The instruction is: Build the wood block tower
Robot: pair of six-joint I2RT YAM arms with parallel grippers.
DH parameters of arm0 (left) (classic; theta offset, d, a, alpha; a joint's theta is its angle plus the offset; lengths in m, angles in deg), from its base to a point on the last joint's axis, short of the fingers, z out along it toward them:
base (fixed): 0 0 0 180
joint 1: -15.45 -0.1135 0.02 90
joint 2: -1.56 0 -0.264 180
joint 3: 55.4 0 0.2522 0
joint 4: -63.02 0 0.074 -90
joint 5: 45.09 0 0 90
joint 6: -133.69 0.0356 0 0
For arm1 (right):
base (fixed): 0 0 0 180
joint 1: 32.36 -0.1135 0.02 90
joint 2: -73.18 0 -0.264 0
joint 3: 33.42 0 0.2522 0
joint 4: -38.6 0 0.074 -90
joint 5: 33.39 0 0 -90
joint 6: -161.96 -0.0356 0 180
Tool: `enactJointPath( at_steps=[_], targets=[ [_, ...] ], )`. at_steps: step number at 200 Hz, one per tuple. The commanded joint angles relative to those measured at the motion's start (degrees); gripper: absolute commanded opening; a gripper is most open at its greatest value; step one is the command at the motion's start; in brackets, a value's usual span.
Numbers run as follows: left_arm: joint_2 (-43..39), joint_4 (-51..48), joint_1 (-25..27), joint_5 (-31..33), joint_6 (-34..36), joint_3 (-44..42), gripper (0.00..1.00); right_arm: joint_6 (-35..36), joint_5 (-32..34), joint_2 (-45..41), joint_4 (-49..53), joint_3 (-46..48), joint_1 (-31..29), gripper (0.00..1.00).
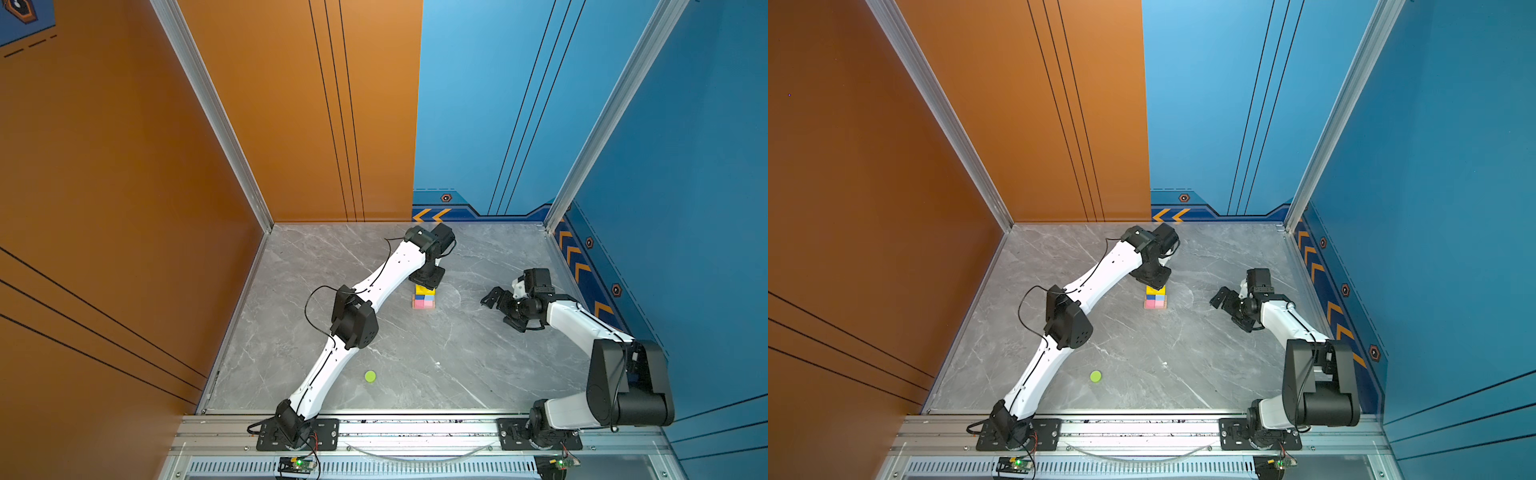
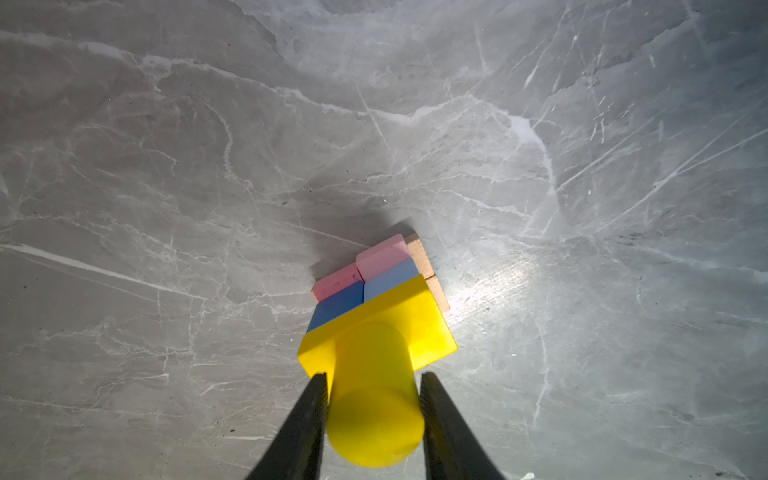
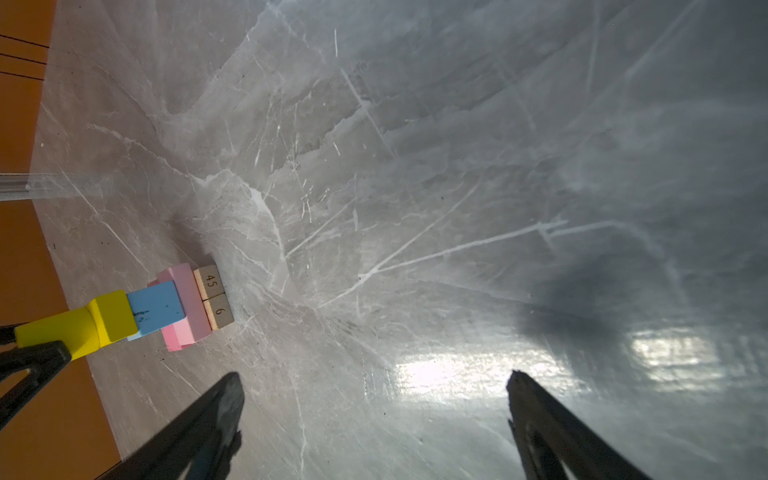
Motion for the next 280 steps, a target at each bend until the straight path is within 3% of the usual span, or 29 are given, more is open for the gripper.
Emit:
enactJointPath(
  at_steps=[1,46,69,145,190,243,280],
  targets=[
    [1.6,-1.4,-0.3,-0.8,-0.6,1.6,0.40,1.0,-0.4,0.5,-1.0,0.9,0.3,1.00],
    [1.4,-1.4,-0.3,-0.7,-0.6,1.8,0.46,0.9,-0.5,0.6,-1.0,0.9,0.3,1.00],
    [1.2,-1.4,-0.3,-0.8,-0.7,1.9,0.57,0.9,-0.5,0.6,-0.9,0.9,0.2,1.00],
    [-3.2,-1.3,-1.7,-1.0,-1.7,2.1,0.75,0.8,-0.4,-0.7,-0.7,1.0,0.2,1.00],
    [-7.9,-1.3,-2.7,-0.5,-2.4,2.7,0.79,0.6,-0.1,-2.0,-0.3,1.1,-0.5,1.00],
    [-18.3,-1.0,-3.5,4.8,-3.9,-5.3,0.80,0.3,0.6,-4.7,0.0,1.7,-1.9,1.00],
    [-27.9,3.8,-3.0,7.0,-5.2,-16.9,0.81,-0.2,1.0,-6.9,-0.1,2.9,-3.0,1.00]
  ],
)
